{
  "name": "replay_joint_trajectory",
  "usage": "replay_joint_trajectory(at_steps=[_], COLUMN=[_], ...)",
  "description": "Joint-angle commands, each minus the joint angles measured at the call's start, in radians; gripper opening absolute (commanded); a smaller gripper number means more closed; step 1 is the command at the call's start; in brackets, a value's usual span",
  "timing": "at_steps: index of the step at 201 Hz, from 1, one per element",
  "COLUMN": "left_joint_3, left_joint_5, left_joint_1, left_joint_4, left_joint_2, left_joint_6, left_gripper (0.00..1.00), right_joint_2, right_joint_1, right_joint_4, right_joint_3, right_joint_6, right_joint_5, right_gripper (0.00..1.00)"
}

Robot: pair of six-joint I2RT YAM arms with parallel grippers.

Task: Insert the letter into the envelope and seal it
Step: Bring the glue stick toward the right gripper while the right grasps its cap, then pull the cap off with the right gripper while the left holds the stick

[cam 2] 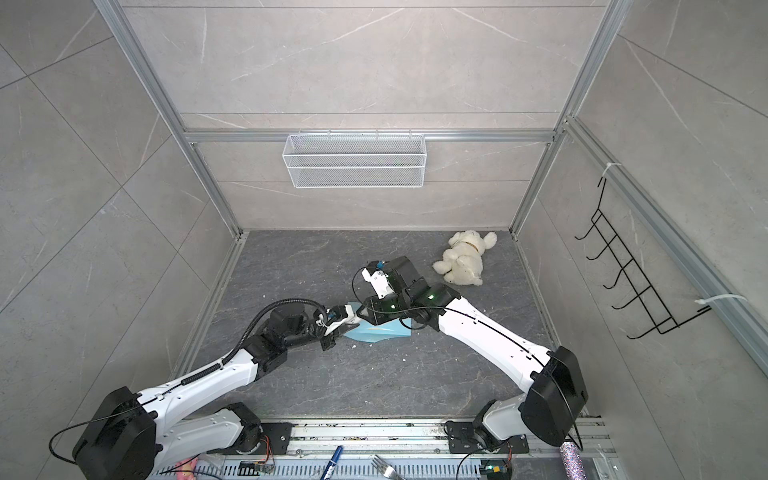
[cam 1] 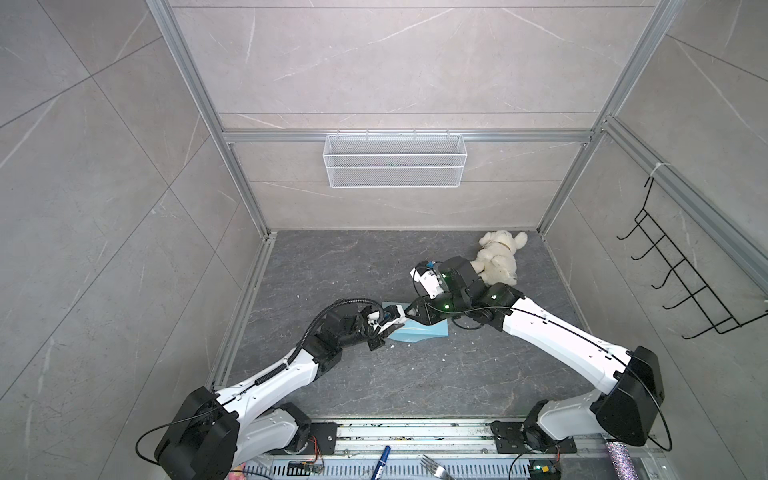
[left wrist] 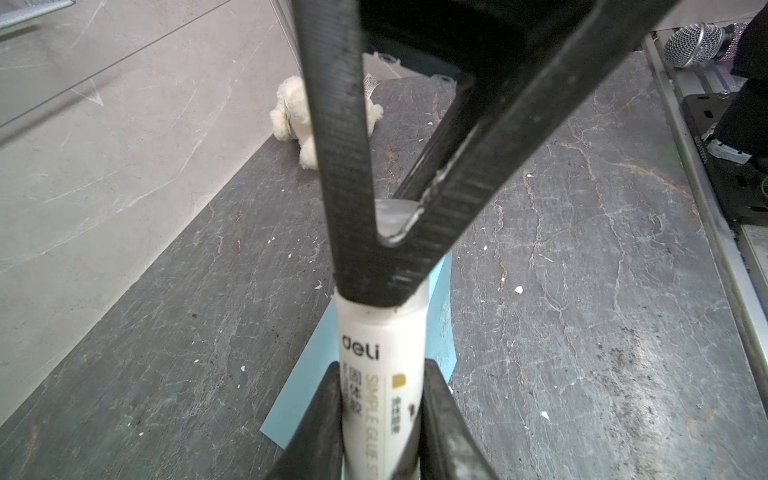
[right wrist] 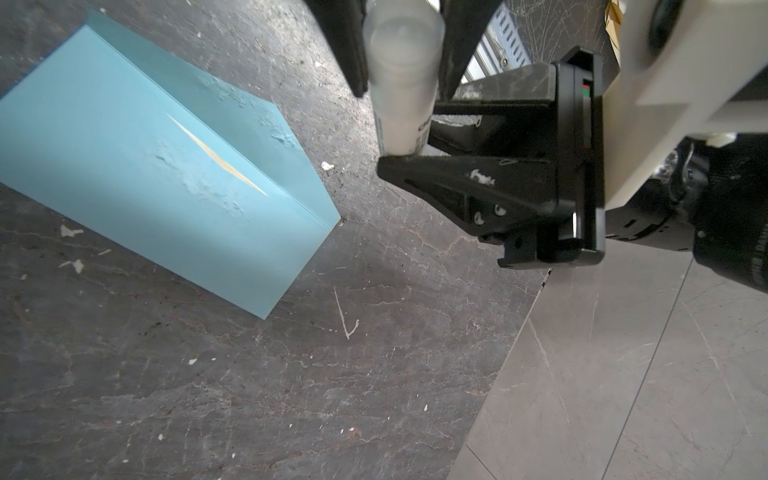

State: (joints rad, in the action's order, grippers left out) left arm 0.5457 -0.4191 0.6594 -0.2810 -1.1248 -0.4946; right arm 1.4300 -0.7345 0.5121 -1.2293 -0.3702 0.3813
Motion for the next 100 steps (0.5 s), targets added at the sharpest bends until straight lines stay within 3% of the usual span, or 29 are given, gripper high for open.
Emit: replay_joint_trajectory(at_steps=[1,100], left_joint_3=[0.036,0.015], left_joint_5=[-0.056,-0.088], left_joint_1=[0.004,0.004], left_joint_4=[0.017,0.043], left_joint_2=[-0.005,-0.037], left_joint_6=[-0.007,-0.002], left_gripper=[0.0,0.0], right_joint_2=[-0.04,-0.116], right_joint_1=[-0.001,-0.001], right_joint_4=[0.067,0.137], right_joint_3=[-0.04,-0.051], right_joint_6=[0.074,0.186], right_joint_5=[-0.068,-0.103], right_gripper=[0.04,0.01])
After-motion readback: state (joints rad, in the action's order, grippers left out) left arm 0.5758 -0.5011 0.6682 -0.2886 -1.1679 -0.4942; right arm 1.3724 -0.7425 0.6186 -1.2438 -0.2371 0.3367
